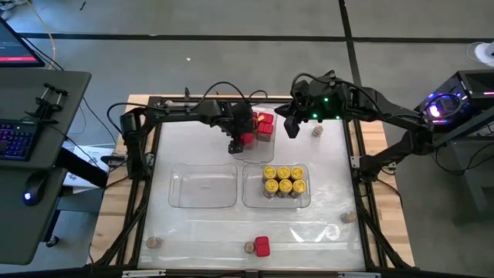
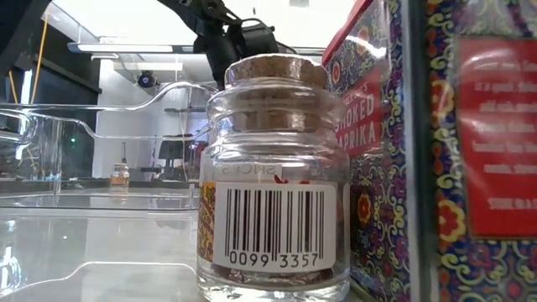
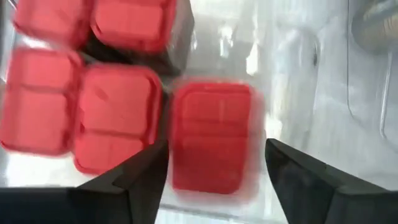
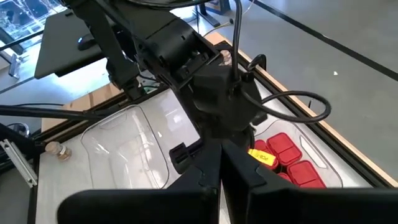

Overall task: Sort spices by type
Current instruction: Put the red seasoning can into the top transparent bin

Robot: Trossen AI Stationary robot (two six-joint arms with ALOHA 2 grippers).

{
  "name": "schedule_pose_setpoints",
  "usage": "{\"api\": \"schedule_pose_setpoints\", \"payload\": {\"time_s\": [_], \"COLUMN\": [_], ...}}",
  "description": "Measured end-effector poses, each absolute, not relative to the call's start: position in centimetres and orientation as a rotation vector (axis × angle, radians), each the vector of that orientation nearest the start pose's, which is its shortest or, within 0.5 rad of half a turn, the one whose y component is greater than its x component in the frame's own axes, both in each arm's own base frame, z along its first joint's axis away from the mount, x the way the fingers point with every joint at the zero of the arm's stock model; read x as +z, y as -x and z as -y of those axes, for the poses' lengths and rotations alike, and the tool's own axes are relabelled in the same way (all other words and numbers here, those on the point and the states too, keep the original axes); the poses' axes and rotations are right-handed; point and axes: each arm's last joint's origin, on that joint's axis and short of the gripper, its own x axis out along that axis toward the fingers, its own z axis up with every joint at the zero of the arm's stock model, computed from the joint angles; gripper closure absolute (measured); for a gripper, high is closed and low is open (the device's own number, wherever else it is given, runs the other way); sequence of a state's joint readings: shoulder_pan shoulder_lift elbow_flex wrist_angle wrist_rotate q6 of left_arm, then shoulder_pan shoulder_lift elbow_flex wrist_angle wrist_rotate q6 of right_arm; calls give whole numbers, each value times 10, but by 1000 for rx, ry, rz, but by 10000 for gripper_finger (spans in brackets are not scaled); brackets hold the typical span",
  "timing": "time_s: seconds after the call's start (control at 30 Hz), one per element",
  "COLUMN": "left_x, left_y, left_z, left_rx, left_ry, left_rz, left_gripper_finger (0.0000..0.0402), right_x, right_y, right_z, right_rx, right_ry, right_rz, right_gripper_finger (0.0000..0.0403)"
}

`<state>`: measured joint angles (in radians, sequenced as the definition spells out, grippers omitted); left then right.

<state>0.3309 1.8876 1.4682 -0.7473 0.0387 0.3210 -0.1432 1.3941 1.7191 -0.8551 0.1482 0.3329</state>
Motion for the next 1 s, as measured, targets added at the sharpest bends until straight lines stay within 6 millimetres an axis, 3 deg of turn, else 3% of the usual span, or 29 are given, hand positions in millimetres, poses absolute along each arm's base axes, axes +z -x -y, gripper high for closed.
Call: {"api": "schedule_pose_setpoints", "payload": {"time_s": [0.27, 0.5, 0.6, 0.7, 0.87, 1.0], "left_x": [226, 258, 270, 277, 268, 255], "left_y": [-369, -370, -371, -376, -391, -404], "left_z": [-127, -126, -124, -121, -123, -128], "left_rx": [91, 72, -4, -63, -4, 73], "left_ry": [-89, -75, -31, -9, -37, 50], "left_rz": [-1164, -1176, -1102, -1003, -831, -670], "left_gripper_finger": [136, 134, 147, 198, 371, 394], "right_x": [450, 449, 446, 445, 444, 444], "right_y": [-266, -266, -264, -263, -263, -263], "right_z": [43, 43, 42, 42, 42, 42], "right_rx": [-370, -369, -369, -372, -376, -381], "right_ry": [-321, -316, -302, -301, -312, -326], "right_rz": [-480, -489, -523, -545, -546, -546], "right_gripper_finger": [402, 402, 402, 402, 402, 402]}}
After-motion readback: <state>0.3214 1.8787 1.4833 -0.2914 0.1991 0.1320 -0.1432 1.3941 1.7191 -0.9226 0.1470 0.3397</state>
